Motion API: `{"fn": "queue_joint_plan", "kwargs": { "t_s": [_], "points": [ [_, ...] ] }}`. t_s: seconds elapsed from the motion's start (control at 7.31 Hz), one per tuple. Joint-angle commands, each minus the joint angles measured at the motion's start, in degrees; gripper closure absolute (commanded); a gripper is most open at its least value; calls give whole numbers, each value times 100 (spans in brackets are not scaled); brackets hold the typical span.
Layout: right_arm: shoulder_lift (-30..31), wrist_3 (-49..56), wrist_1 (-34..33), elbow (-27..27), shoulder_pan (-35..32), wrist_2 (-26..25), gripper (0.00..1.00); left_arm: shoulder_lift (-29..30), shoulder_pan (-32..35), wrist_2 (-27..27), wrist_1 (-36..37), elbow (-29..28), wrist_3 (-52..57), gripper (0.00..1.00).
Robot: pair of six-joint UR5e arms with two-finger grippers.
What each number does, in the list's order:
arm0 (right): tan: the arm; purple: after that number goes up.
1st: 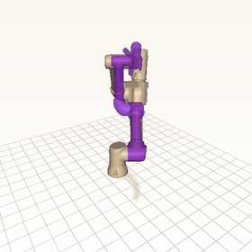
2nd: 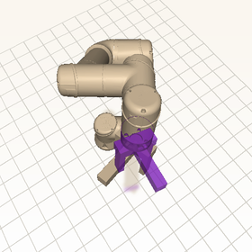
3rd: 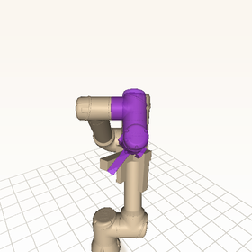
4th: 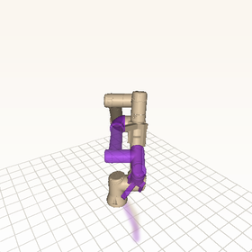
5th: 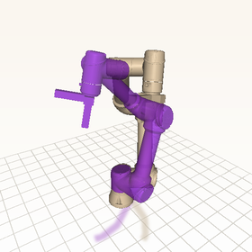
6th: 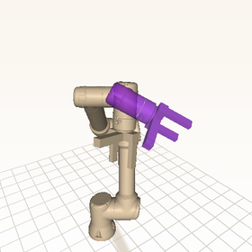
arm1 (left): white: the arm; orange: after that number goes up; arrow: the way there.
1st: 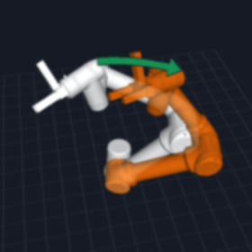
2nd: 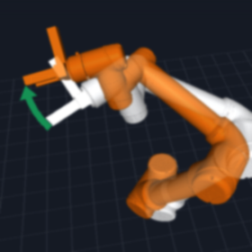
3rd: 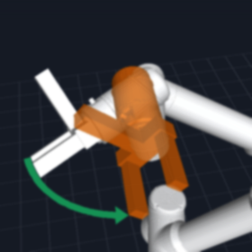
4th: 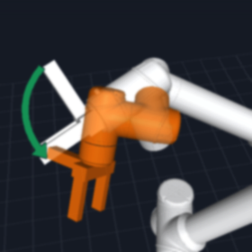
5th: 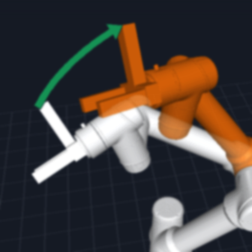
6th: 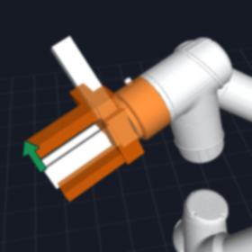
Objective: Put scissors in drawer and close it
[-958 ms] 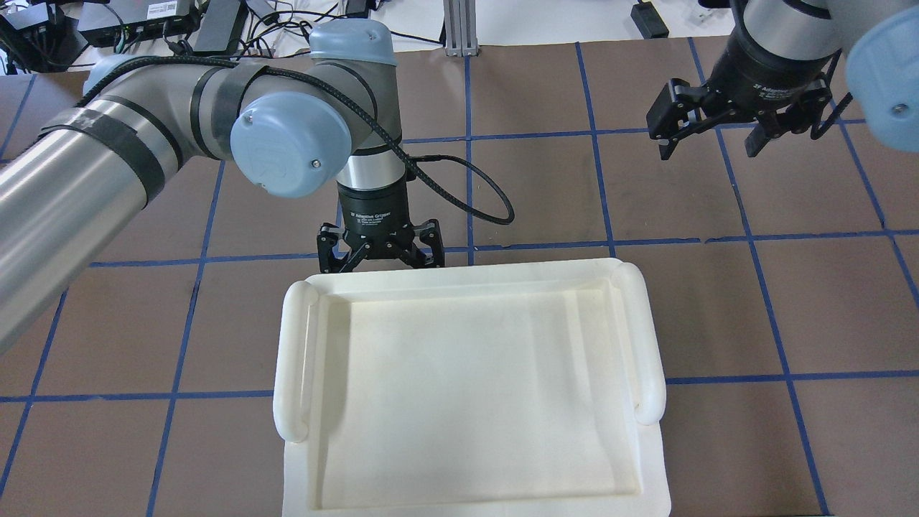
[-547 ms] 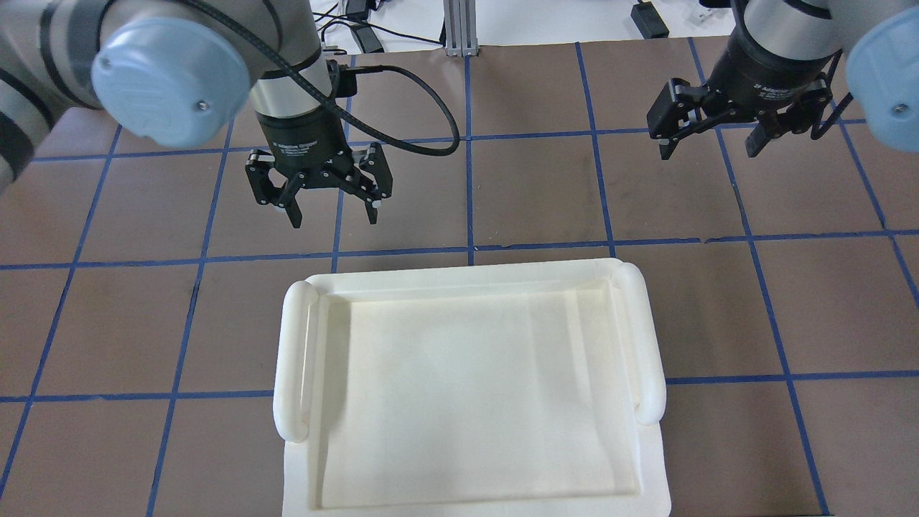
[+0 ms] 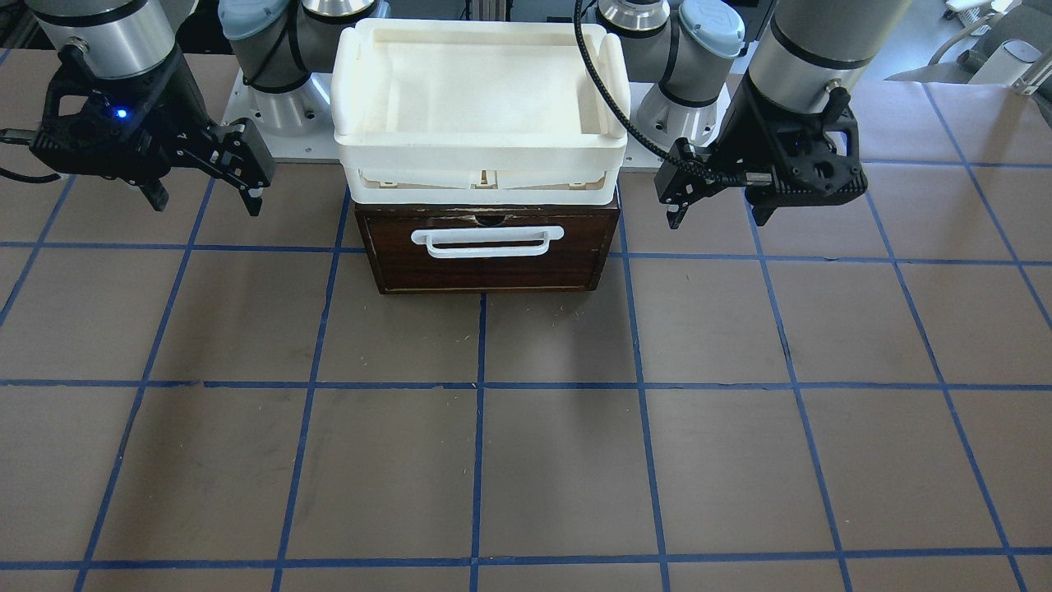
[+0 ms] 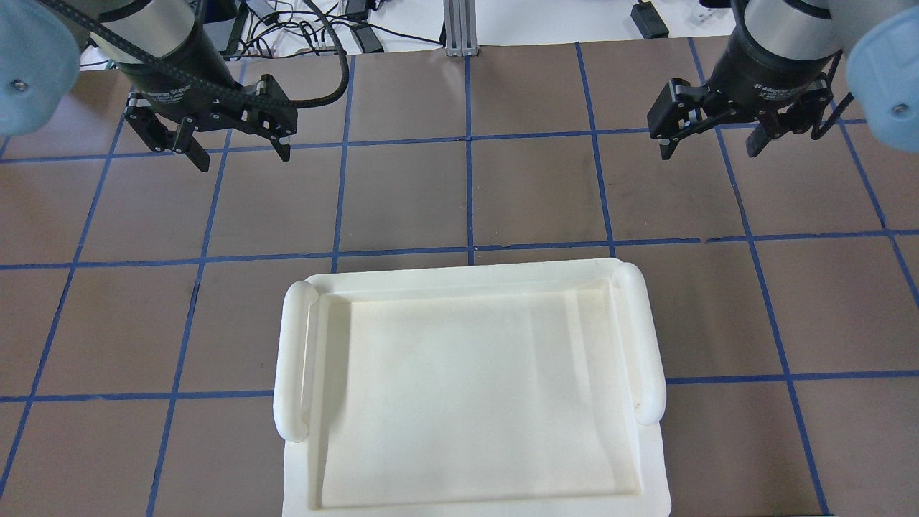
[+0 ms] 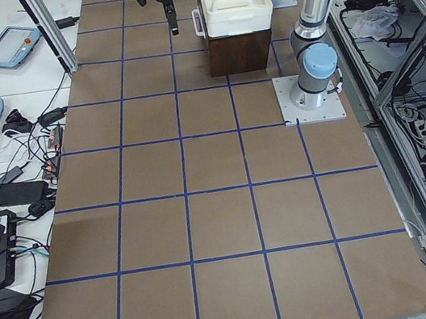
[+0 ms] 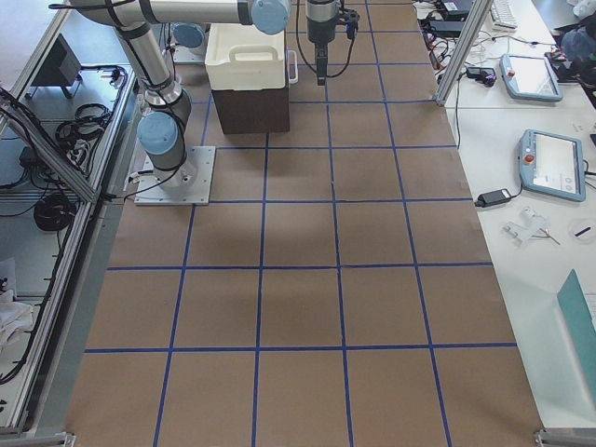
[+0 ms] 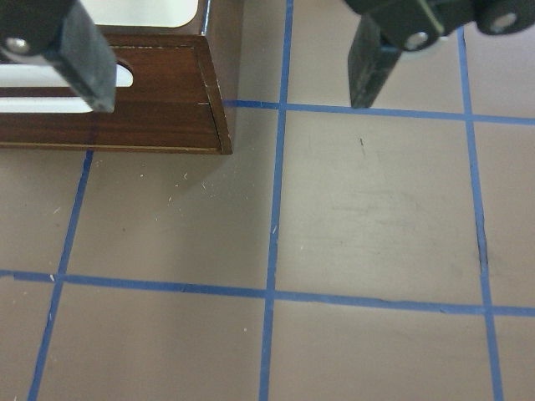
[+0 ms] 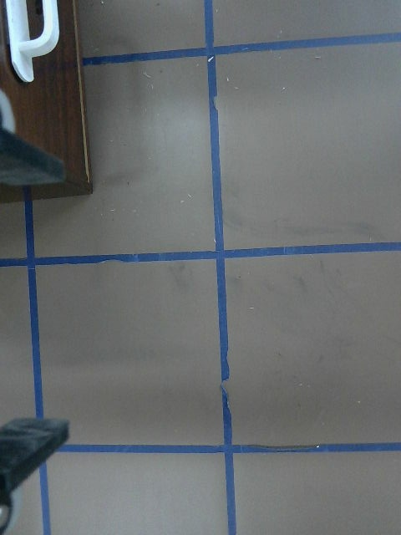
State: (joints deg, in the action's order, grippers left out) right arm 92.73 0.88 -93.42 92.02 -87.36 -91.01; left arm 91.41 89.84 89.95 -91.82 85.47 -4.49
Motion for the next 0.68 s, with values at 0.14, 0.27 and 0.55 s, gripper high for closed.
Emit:
{"fn": "queue_joint_plan", "kwargs": {
  "t_s": [0.14, 0.27, 0.55],
  "points": [
    [0, 0, 8, 0, 0, 4, 0, -254, 16, 190, 33, 5, 36, 0],
    [0, 0, 8, 0, 9, -5, 0, -229, 7, 181, 32, -3, 45, 0],
    [0, 0, 8, 0, 9, -5, 0, -115, 24, 155, 32, 14, 54, 0]
  ]
}}
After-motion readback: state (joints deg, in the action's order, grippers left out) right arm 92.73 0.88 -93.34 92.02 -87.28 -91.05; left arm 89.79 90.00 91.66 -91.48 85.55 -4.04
